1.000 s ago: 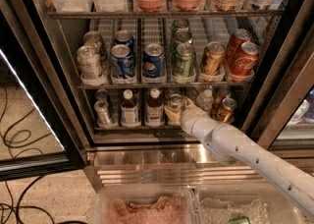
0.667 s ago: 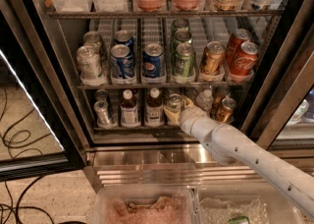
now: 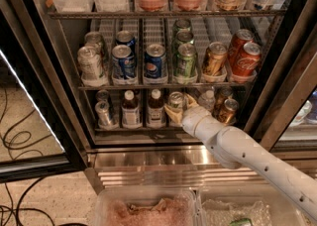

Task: Pick 7up can from bottom shelf of fridge

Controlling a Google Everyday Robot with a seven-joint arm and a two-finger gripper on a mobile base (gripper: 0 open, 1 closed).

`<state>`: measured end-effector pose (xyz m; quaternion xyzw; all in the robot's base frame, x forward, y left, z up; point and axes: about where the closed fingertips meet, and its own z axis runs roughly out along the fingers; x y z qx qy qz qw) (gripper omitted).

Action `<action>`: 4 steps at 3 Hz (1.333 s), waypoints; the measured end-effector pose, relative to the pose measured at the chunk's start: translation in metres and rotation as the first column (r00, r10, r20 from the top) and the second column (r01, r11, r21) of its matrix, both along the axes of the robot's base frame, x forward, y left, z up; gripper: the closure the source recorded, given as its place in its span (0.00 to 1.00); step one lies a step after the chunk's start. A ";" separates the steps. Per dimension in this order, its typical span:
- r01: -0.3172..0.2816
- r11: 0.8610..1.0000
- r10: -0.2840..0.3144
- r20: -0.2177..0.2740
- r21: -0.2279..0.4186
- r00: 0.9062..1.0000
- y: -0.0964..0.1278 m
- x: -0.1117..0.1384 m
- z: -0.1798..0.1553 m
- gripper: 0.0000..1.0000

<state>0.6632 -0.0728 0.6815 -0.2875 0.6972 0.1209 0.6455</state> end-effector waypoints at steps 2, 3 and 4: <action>0.077 0.995 -0.080 -0.043 -0.057 0.996 -0.029 -0.050 0.009 1.00; 0.125 0.989 -0.131 -0.082 -0.080 0.988 -0.039 -0.084 0.011 1.00; 0.117 0.986 -0.134 -0.146 -0.120 0.980 -0.034 -0.119 0.003 1.00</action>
Offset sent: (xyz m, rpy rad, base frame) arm -0.0826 -0.0462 0.0134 -0.0914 0.0767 -0.1212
